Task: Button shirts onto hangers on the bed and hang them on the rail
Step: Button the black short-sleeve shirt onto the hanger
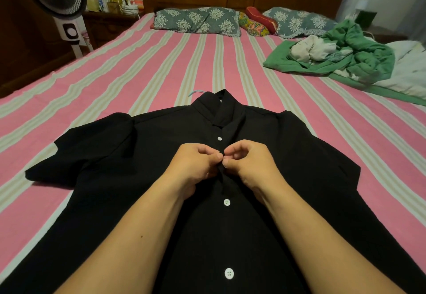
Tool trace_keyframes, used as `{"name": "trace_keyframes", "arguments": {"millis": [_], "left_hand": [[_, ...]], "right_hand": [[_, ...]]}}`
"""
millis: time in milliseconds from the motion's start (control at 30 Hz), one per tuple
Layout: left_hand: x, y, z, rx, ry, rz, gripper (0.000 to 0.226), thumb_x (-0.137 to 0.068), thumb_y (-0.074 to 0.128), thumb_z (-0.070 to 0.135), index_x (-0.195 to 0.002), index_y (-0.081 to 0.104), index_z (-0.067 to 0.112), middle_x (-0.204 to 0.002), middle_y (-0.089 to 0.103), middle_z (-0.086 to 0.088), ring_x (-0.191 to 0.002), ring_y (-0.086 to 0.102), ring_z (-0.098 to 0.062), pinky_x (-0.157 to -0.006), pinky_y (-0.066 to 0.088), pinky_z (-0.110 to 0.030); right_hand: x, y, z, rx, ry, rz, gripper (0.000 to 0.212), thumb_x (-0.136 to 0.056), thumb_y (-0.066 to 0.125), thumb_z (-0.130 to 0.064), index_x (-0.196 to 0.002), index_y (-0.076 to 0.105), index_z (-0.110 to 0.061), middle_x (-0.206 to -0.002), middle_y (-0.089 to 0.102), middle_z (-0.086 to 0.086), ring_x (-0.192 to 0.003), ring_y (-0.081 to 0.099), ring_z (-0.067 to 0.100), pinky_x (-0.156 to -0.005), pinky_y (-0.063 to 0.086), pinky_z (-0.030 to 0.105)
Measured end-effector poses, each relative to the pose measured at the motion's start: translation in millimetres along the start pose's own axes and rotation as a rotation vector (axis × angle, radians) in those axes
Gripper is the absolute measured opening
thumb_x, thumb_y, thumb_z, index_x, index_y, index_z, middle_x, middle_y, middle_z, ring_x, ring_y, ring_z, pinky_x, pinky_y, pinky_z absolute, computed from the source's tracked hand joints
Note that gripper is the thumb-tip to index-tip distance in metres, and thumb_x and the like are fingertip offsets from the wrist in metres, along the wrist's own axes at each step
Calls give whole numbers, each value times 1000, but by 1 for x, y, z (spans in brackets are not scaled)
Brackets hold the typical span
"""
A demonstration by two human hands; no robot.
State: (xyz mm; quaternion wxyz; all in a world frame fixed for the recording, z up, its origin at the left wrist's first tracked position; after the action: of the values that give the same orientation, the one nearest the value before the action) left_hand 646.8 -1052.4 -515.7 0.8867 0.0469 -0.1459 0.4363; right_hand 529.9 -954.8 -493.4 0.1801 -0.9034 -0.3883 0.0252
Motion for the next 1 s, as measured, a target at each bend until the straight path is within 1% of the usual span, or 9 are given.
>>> {"name": "trace_keyframes", "arguments": {"millis": [133, 333, 533, 667, 733, 800, 867, 933, 1000], "left_hand": [[-3, -4, 3, -21, 54, 60, 7, -90, 74, 4, -87, 73, 10, -66, 66, -1, -55, 57, -11, -64, 48, -32], [-3, -4, 10, -99, 139, 74, 20, -85, 73, 0, -95, 65, 15, -70, 68, -3, -73, 65, -21, -76, 57, -43], [0, -2, 17, -258, 207, 91, 20, -86, 72, 6, -96, 59, 18, -72, 71, -5, -65, 60, -17, -69, 55, -37], [6, 1, 22, -660, 274, 157, 18, -85, 75, 22, -88, 58, 27, -79, 67, 5, -75, 63, -12, -66, 49, -31], [8, 4, 19, -875, 257, 172, 17, -87, 73, 31, -90, 57, 28, -86, 64, 8, -86, 61, -16, -69, 45, -33], [8, 9, 14, -955, 245, 151, 14, -91, 69, 33, -91, 58, 25, -90, 63, 6, -94, 59, -20, -74, 47, -35], [9, 12, 14, -955, 269, 154, 13, -92, 67, 32, -91, 58, 23, -94, 63, 4, -97, 59, -22, -78, 49, -37], [9, 12, 15, -952, 291, 162, 13, -93, 66, 32, -91, 57, 23, -97, 64, 3, -98, 58, -23, -81, 51, -39], [8, 13, 15, -942, 282, 146, 13, -93, 67, 32, -92, 56, 24, -97, 63, 4, -97, 58, -21, -80, 51, -38]], "right_hand": [[-3, 1, 4, -97, 39, -27, 22, -84, 71, 12, -88, 70, -9, -73, 67, 5, -66, 67, 16, -71, 62, 33], [-6, 2, 9, -81, 70, -34, 11, -86, 75, 0, -83, 71, -10, -68, 67, 0, -62, 66, 12, -68, 62, 31], [-4, 7, 15, -163, 156, -198, 12, -91, 67, -4, -82, 74, -6, -64, 66, 3, -68, 67, 13, -78, 62, 31], [-4, 9, 23, -141, 247, -236, 15, -96, 64, -3, -82, 70, -3, -73, 66, 10, -59, 63, 12, -57, 55, 22], [-4, 4, 22, 188, 234, -199, 13, -96, 64, -13, -88, 74, -9, -77, 68, 10, -58, 63, 13, -54, 49, 23], [-4, -13, 2, 643, 80, 1, 19, -98, 59, -25, -94, 76, -19, -91, 70, 6, -78, 68, 22, -64, 46, 26], [3, -21, -40, 710, -157, 223, 24, -100, 52, -30, -94, 73, -21, -100, 66, 2, -92, 65, 27, -72, 45, 31], [-10, -6, -68, 594, -300, 177, 21, -99, 54, -32, -110, 69, -22, -113, 61, 1, -104, 59, 25, -81, 45, 35], [-45, 26, -72, 704, -302, -13, 44, -97, 58, -37, -137, 54, -20, -135, 53, 6, -126, 47, 29, -98, 43, 40]]}}
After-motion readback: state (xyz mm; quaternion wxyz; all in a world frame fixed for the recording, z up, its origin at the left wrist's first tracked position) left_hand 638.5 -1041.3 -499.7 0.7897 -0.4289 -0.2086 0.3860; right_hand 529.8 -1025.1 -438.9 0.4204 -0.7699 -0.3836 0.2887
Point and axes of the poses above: each hand's wrist, its own x-axis away from the middle knuckle, its own y-axis out of the palm, z = x × y, the point moved 9 cm from there along -x, towards the middle knuckle
